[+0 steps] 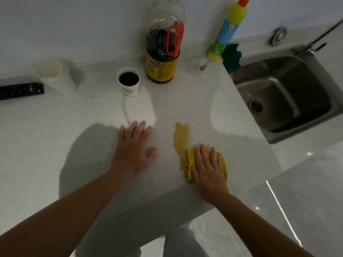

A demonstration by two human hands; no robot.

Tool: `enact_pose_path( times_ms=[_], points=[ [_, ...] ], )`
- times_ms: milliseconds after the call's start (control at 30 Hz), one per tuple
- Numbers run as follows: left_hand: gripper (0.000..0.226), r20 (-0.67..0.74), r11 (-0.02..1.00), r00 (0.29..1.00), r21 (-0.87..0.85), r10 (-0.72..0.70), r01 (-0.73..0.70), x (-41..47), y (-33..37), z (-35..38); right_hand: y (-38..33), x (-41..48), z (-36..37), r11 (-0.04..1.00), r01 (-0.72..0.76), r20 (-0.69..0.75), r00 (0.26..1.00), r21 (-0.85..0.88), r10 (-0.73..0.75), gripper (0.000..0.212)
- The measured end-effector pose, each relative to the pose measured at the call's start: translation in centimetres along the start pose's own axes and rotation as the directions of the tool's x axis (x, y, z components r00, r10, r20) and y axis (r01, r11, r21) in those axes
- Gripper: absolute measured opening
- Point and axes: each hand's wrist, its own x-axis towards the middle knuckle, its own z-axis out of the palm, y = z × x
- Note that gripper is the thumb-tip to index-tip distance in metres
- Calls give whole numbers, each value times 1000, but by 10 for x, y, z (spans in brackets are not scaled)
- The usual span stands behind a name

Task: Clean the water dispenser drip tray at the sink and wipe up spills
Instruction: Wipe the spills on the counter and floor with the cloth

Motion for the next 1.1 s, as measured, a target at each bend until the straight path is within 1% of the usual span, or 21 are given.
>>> enact_pose_path(
  times_ms=[100, 200, 300, 467, 600, 733, 833, 900, 967, 1033, 1067, 1100],
  points=[
    [77, -8, 1000, 1000, -22, -4, 4, 0, 0, -1, -31, -28, 16, 994, -103, 12, 995, 43, 102, 77],
    [73, -6, 1000, 1000, -23, -2, 2, 0, -1, -1, -52, -12, 15, 985, -159, -5, 987, 61, 159, 77],
    [66, -22, 999, 1000, -32, -6, 5, 1, -2, 0, -52, 39, -4, 993, -112, -34, 993, 38, 113, 77],
    [66, -26, 998, 1000, -62, -12, 11, 3, -4, 6, -19, 136, -46, 999, 16, -49, 999, -35, -18, 73],
    [65, -33, 998, 999, -60, -10, 8, 3, -4, 6, -11, 165, -59, 990, 107, -30, 994, -87, -110, 74],
    [66, -27, 999, 999, -51, -17, 16, 2, -2, 2, -16, 136, -54, 984, 150, -1, 988, -96, -151, 75],
    [63, -49, 998, 999, -53, -19, 17, 1, -1, 1, -26, 78, -31, 980, 185, 4, 983, -78, -185, 75],
    [60, -86, 997, 996, -69, -21, 15, -1, -1, 0, -30, 37, -14, 982, 173, -19, 984, -76, -175, 74],
    [57, -153, 996, 988, -93, -31, 17, -3, -3, 1, -24, 3, -4, 985, 144, -71, 986, -91, -151, 69],
    [52, -236, 995, 970, -99, -56, 34, -7, -6, 4, -10, -15, -3, 986, 136, -167, 975, -94, -150, 62],
    [50, -253, 996, 966, -85, -61, 41, -9, -7, 4, -2, -18, -4, 990, 112, -220, 967, -88, -129, 59],
    [50, -249, 997, 967, -64, -56, 41, -10, -8, 5, 4, -18, -6, 996, 62, -248, 966, -69, -77, 57]
  ],
)
